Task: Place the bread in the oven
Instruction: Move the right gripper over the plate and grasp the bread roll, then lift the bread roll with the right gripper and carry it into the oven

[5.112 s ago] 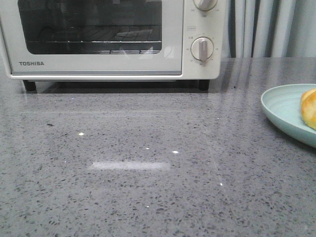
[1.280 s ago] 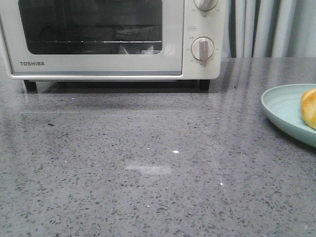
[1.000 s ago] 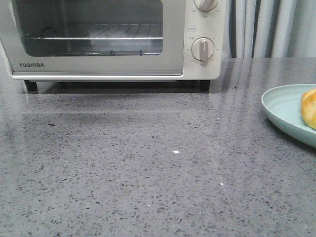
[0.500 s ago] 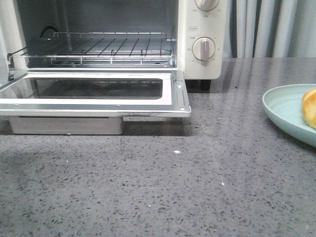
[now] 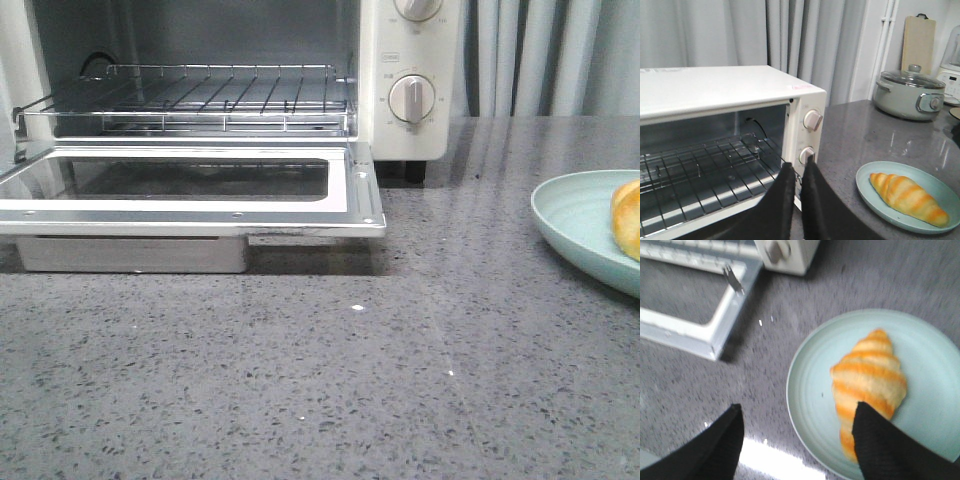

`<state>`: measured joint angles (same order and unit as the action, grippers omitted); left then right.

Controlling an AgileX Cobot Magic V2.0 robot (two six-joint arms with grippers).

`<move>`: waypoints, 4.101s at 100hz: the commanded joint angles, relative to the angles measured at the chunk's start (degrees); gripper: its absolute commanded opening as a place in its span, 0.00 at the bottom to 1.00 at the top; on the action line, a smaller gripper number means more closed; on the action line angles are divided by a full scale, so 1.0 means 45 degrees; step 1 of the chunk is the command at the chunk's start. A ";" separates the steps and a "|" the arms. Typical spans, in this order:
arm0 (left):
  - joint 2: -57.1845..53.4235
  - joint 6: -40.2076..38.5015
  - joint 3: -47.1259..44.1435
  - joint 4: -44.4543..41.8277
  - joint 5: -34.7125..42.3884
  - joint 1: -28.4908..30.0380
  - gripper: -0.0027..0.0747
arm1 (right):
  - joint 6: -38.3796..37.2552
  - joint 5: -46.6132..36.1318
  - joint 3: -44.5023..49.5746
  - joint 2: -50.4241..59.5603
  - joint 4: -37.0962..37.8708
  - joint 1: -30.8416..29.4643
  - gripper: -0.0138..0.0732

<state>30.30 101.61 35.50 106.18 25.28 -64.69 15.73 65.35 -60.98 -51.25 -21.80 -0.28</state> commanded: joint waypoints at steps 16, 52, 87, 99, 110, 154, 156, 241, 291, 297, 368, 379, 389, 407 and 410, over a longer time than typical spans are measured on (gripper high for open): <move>0.0029 0.1004 0.1175 0.0071 0.0234 -0.0194 0.01 | -0.0297 0.0363 -0.0372 -0.2097 0.0719 0.0002 0.67; 0.0078 0.1067 0.1189 0.0071 0.0369 -0.0194 0.01 | -0.0749 -0.0406 -0.0372 -0.3466 0.1991 0.0002 0.67; 0.0078 0.1352 0.1189 0.0071 0.0424 -0.0194 0.01 | -0.0749 -0.1383 -0.0372 -0.4980 0.2009 0.0002 0.67; 0.0078 0.1352 0.1189 0.0071 0.0424 -0.0194 0.01 | -0.0749 -0.1515 -0.0372 -0.5421 0.2009 0.0002 0.67; 0.0078 0.1352 0.1189 0.0071 0.0424 -0.0194 0.01 | -0.0749 -0.1515 -0.0372 -0.5761 0.2009 0.0002 0.67; 0.0078 0.1368 0.1189 0.0071 0.0424 -0.0194 0.01 | -0.0749 -0.1419 -0.0372 -0.6148 0.2009 0.0002 0.61; 0.0078 0.1368 0.1189 0.0071 0.0424 -0.0194 0.01 | -0.0749 -0.1358 -0.0372 -0.6148 0.2009 0.0002 0.59; 0.0078 0.1368 0.1189 0.0071 0.0322 -0.0194 0.01 | -0.0462 0.1686 -0.3153 -0.6199 0.1930 0.1173 0.07; 0.0078 0.1368 0.1189 0.0071 -0.0181 -0.0194 0.01 | 0.0716 0.2012 -0.7561 -0.6464 0.2009 0.5656 0.07; 0.0078 0.1368 0.1189 0.0071 -0.0181 -0.0194 0.01 | 0.0716 0.2012 -0.7639 -0.6627 0.2229 0.6241 0.07; 0.0078 0.1368 0.1189 0.0071 -0.0291 -0.0194 0.01 | 0.0742 -0.0108 -0.7639 -0.8283 0.8825 1.1304 0.07; 0.0078 0.1368 0.1189 0.0071 -0.0291 -0.0194 0.01 | 0.0742 -0.0256 -0.7695 -0.8492 0.9146 1.1304 0.07; 0.0078 0.1368 0.1189 0.0071 -0.0291 -0.0194 0.01 | 0.0742 -0.0312 -0.8092 -0.8823 0.9332 1.1304 0.07; 0.0078 0.1368 0.1189 0.0071 -0.0291 -0.0194 0.01 | 0.0742 -0.0336 -0.9285 -0.9689 0.9784 1.1304 0.07; 0.0078 0.1368 0.1189 0.0071 -0.0291 -0.0194 0.01 | 0.0742 -0.0370 -0.9524 -0.9813 0.9784 1.1304 0.07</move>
<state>30.30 107.55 38.92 106.40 26.26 -65.22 18.48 66.46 -99.62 -96.32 19.56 50.62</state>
